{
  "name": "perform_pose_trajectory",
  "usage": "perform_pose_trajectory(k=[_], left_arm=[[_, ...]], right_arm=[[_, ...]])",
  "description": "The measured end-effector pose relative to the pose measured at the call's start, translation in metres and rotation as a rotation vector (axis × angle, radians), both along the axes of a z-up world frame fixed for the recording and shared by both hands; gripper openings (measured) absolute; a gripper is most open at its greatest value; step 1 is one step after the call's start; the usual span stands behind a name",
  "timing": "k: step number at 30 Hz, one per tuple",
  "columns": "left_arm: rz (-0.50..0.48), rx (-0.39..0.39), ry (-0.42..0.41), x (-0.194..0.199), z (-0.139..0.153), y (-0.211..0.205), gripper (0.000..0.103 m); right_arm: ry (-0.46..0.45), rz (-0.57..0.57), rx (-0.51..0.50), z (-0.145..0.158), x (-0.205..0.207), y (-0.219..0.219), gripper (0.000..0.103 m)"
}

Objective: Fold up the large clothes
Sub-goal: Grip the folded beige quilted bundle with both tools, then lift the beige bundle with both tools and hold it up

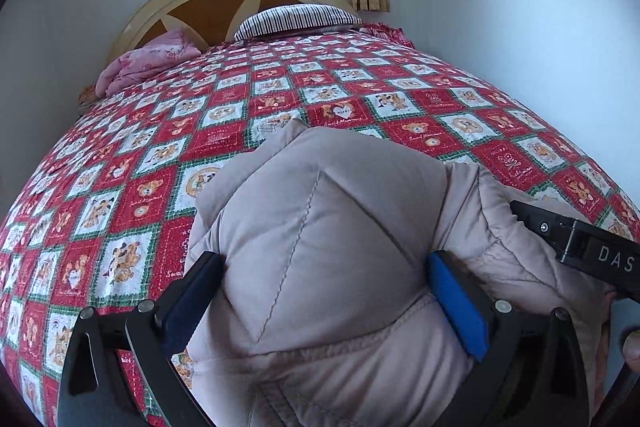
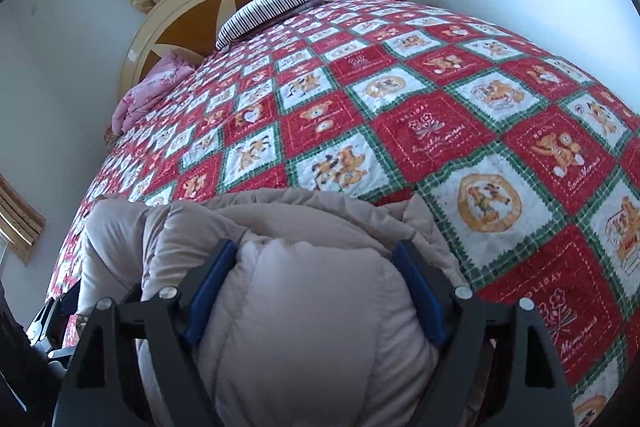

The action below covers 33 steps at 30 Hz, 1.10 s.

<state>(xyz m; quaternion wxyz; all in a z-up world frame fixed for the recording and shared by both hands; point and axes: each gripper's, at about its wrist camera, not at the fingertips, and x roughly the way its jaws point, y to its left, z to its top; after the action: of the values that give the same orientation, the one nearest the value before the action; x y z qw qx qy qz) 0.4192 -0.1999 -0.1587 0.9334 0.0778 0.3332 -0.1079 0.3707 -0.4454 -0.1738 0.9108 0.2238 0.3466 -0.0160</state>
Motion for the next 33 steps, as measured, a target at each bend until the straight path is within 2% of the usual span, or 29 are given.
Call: perform_pose_trajectory(k=[10,27,29,31,33], left_arm=[[-0.002,-0.015,0.027,0.005,-0.006,0.002,0.102],[-0.003,0.003,0.045,0.009,-0.013,0.001,0.102],[-0.004,0.009,0.047,0.01,-0.014,0.0,0.102],[-0.007,-0.001,0.05,0.01,-0.015,0.002,0.102],[-0.011,-0.016,0.053,0.011,-0.014,0.005,0.102]], right_arm=[[0.028,0.005,0.002,-0.009,0.007,0.001,0.086],[0.049,0.003,-0.009,-0.012,0.012,0.0,0.086],[0.04,0.005,0.0,-0.009,0.01,-0.001,0.086],[0.001,0.023,0.055,-0.002,0.001,-0.009,0.086],[-0.053,0.009,0.108,0.013,-0.019,-0.027,0.092]])
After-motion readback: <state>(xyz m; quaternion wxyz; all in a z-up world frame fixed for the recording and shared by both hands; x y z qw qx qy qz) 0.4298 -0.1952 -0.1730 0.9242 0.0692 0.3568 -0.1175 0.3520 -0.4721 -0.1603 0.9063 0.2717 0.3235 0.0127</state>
